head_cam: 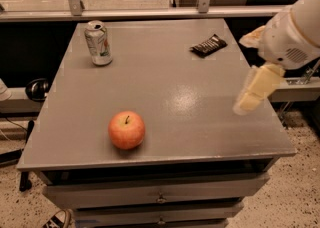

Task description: Pick 7up can

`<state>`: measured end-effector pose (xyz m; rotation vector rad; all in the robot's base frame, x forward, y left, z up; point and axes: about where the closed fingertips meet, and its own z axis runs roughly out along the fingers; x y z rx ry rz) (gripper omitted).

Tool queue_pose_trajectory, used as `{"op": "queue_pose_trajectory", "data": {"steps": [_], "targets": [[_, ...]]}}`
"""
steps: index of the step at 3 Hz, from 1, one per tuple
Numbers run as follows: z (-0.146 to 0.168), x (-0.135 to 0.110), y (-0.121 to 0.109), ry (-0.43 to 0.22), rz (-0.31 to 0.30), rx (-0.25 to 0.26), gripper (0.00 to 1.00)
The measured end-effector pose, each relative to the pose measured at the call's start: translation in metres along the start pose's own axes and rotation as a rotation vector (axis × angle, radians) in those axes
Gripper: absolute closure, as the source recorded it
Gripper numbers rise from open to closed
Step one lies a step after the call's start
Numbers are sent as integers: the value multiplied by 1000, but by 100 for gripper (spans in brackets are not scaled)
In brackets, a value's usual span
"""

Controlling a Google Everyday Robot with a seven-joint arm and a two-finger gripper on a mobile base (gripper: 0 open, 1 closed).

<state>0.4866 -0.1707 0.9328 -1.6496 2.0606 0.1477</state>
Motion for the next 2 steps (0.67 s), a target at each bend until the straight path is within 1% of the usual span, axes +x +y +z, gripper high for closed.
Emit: {"op": "queue_pose_trajectory", "data": {"steps": [1, 2], "targets": [[49, -44, -11, -178, 14, -25, 0], [90, -105, -22, -345, 44, -26, 0]]}}
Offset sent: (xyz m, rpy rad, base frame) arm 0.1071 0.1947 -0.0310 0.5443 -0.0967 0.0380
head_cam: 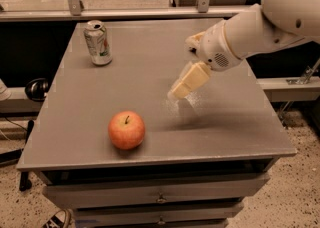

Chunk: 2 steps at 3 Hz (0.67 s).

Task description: Pick 7up can

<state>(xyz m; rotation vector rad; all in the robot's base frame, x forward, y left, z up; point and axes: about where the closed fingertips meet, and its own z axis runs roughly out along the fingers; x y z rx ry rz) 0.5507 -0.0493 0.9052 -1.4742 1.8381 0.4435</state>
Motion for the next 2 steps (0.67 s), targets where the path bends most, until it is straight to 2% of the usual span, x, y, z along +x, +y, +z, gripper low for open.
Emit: {"op": "queue_pose_trajectory", "data": {"steps": [1, 2], "targets": [[0, -7, -9, -21, -2, 38, 0], [0, -8, -9, -25, -1, 40, 0]]}}
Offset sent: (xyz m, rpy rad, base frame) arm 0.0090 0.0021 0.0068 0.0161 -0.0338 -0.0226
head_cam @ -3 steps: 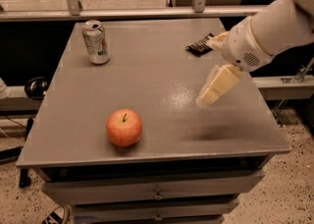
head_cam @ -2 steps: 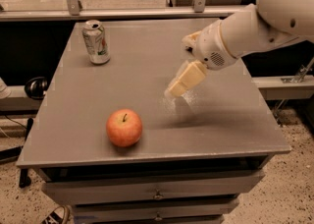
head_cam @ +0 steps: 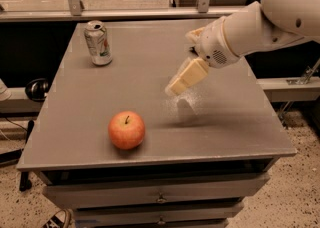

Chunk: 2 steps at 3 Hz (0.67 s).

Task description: Pick 7up can

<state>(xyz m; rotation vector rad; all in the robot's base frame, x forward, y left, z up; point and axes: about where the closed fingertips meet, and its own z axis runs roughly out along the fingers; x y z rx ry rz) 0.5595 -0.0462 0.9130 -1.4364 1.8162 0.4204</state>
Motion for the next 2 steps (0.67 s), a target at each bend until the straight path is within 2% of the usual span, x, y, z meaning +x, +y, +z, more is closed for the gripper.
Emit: {"op": "queue_pose_trajectory", "data": {"steps": [1, 2], "targets": [[23, -23, -7, -114, 3, 10, 0], [68, -68, -32, -289, 1, 32, 0]]}}
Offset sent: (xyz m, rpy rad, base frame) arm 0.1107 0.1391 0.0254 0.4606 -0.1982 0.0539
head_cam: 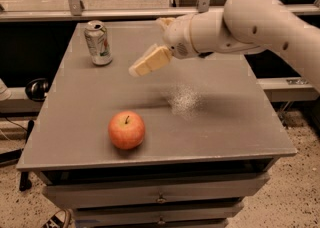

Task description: Pick 7up can

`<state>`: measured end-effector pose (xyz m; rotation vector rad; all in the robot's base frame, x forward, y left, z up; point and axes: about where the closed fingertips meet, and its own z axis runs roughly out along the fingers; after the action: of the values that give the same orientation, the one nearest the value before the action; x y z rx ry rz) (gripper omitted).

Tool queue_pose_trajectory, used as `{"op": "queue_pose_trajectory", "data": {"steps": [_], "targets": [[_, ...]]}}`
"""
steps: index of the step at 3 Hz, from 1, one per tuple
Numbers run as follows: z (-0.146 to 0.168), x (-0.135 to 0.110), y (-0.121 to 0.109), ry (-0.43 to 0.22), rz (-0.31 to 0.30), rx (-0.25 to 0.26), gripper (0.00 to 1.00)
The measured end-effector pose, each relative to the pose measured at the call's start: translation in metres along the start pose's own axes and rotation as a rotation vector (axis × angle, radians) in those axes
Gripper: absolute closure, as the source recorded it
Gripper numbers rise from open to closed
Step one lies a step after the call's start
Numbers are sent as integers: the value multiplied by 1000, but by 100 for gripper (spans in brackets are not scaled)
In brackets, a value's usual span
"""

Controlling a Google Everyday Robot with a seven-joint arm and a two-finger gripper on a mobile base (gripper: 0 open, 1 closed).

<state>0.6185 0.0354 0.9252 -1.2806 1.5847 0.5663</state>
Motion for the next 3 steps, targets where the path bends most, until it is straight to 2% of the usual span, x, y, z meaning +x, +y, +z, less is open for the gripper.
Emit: {"op": "queue_pose_trajectory", "data": {"steps": [1, 2, 3], "targets": [[43, -21, -26, -107, -7, 16, 0], [81, -36, -38, -173, -5, 2, 0], [113, -41, -44, -206, 8, -14, 0]]}}
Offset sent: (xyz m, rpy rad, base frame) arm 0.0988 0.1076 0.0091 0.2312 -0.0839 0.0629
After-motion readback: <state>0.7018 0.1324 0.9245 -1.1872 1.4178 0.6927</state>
